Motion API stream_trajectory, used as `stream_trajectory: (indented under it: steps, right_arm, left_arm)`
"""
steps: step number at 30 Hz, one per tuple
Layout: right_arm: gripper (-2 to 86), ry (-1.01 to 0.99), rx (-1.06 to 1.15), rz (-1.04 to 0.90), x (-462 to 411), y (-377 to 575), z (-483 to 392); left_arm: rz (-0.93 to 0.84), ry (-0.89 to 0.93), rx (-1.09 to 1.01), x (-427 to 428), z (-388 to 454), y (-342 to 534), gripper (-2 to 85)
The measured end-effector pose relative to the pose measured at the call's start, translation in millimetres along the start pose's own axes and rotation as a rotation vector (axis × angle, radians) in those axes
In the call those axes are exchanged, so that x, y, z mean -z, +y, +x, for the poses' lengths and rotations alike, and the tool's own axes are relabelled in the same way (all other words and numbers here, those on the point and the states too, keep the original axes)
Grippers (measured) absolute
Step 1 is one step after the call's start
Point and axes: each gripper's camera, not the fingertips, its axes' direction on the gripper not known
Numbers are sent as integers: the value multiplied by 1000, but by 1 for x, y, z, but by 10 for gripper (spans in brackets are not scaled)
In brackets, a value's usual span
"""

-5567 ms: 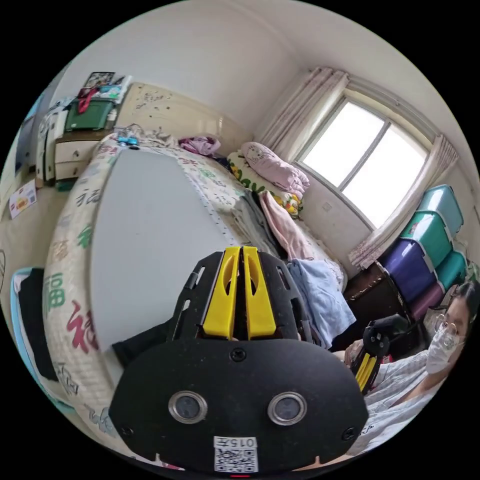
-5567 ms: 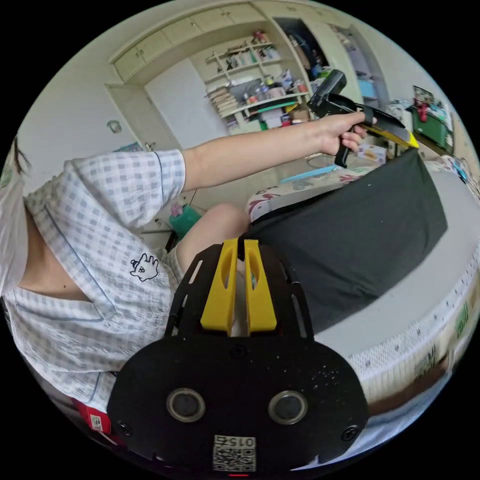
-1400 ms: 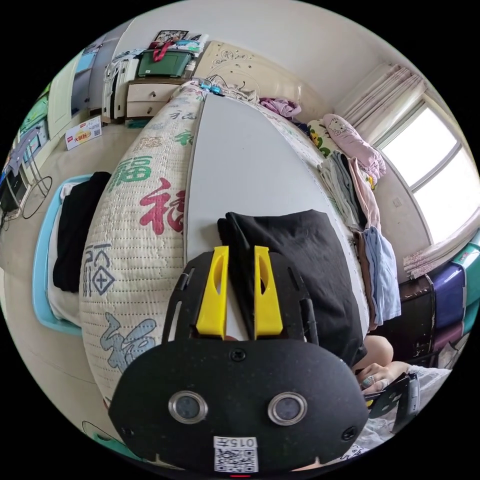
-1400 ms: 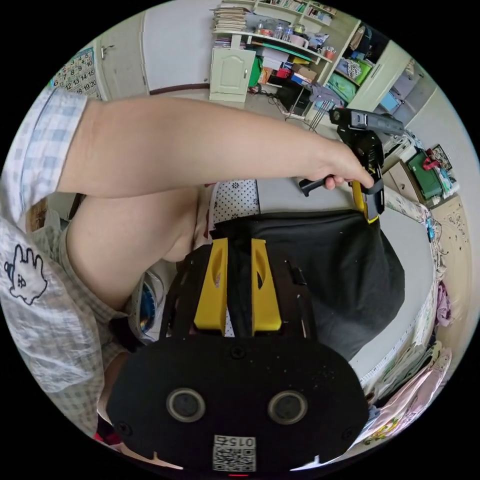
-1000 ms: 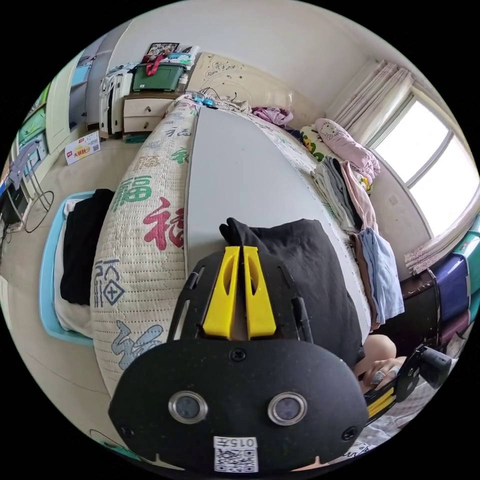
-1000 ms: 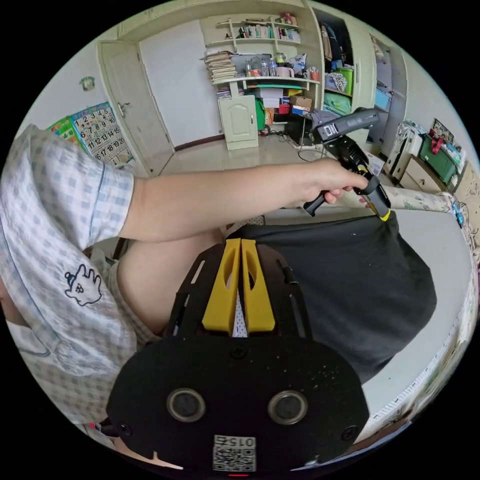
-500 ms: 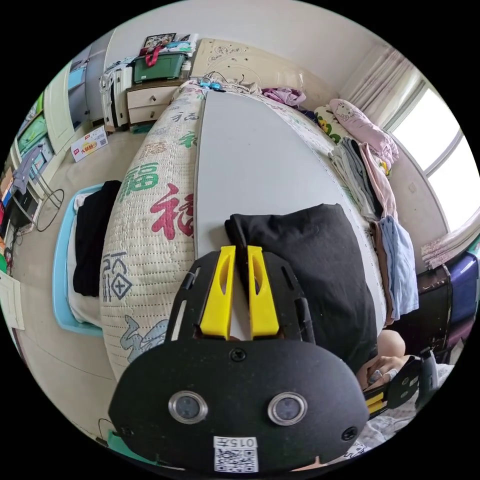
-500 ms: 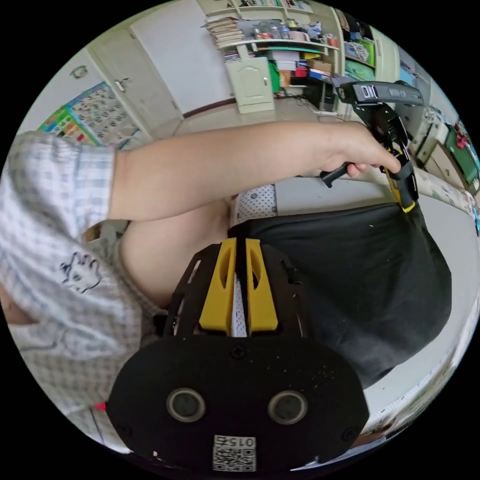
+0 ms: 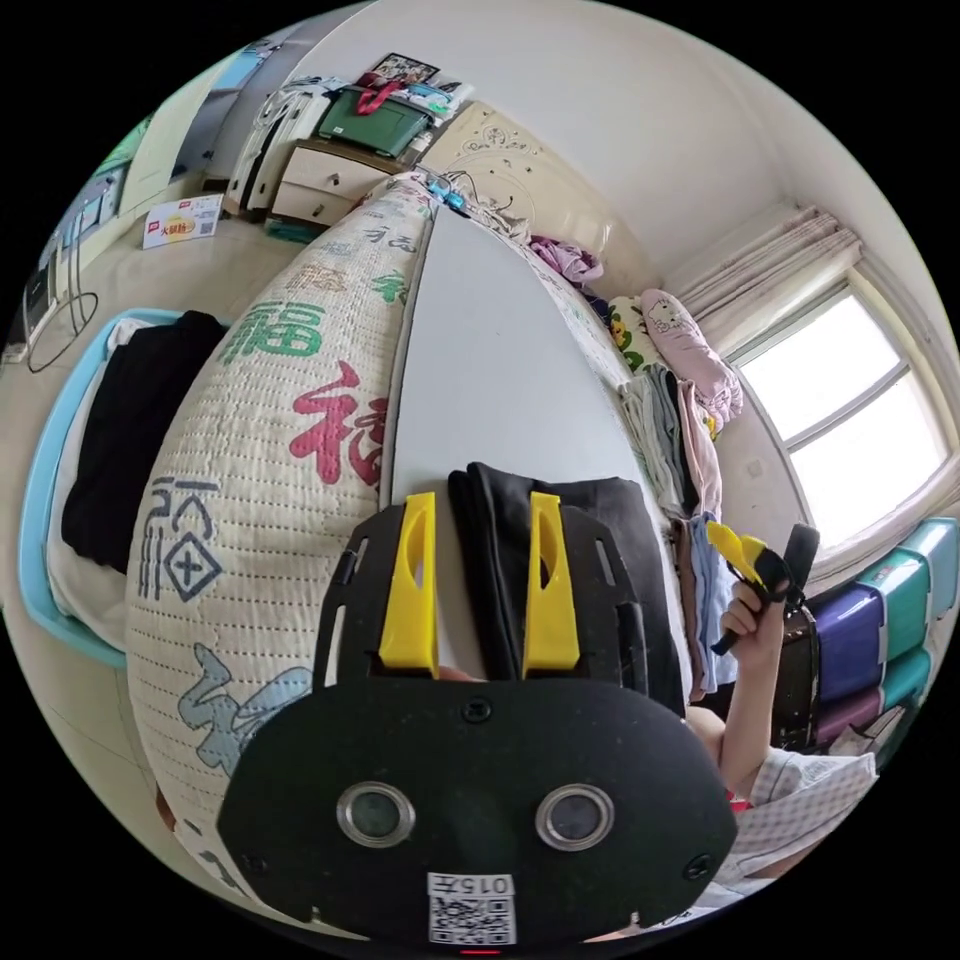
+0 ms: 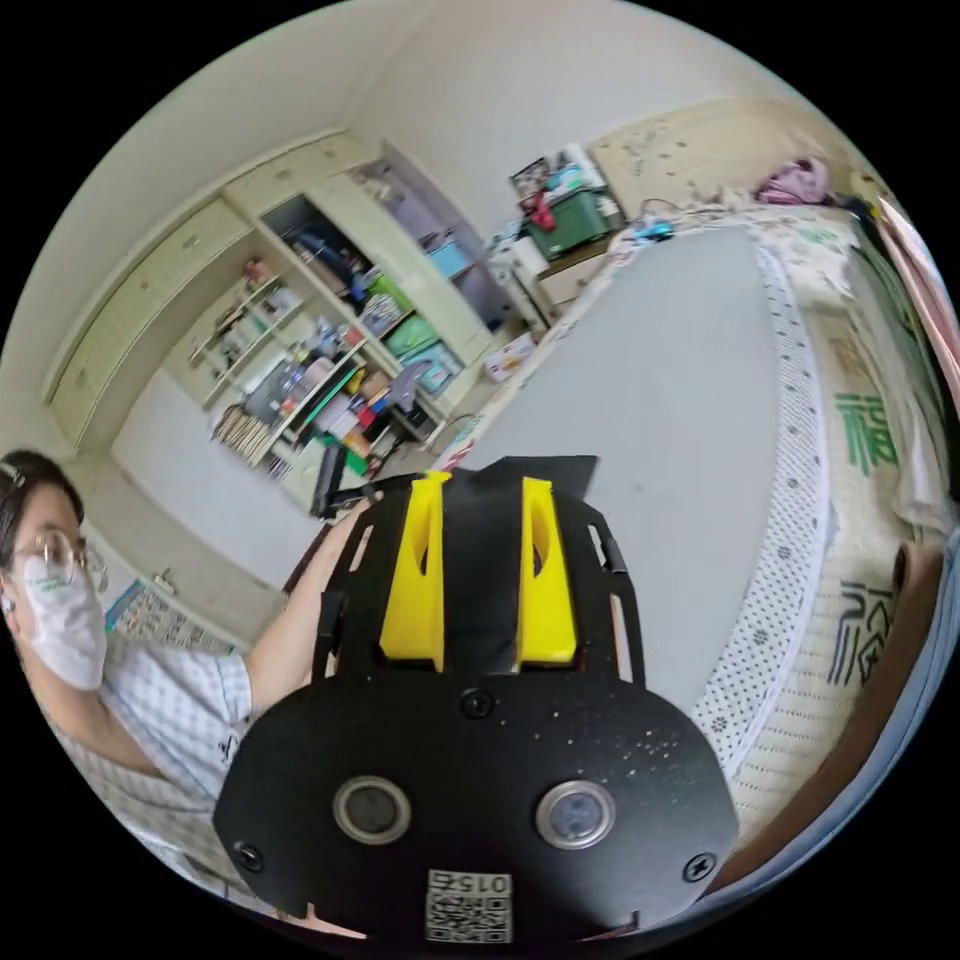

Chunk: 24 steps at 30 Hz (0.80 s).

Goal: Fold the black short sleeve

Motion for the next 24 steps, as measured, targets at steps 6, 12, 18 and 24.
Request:
stream_trajectory:
  steps: [6,12,18,24]
  right_arm:
    - [183,134,-119,-82,-35,-35,39]
    - [197,166,-113,-148,-62,-59,44]
    - [158,90,-111,-155,-58,-78,50]
    - [131,11,-170,-146,-50,-89,54]
  left_arm:
    - [-3,43,-12,0,-12,-3,132]
    - [-11,124,-10,-5,-21,-7,133]
    - [-42,210,-12,-13,-32,-15,119]
    - [-94,321,39,-25,-46,-17,81]
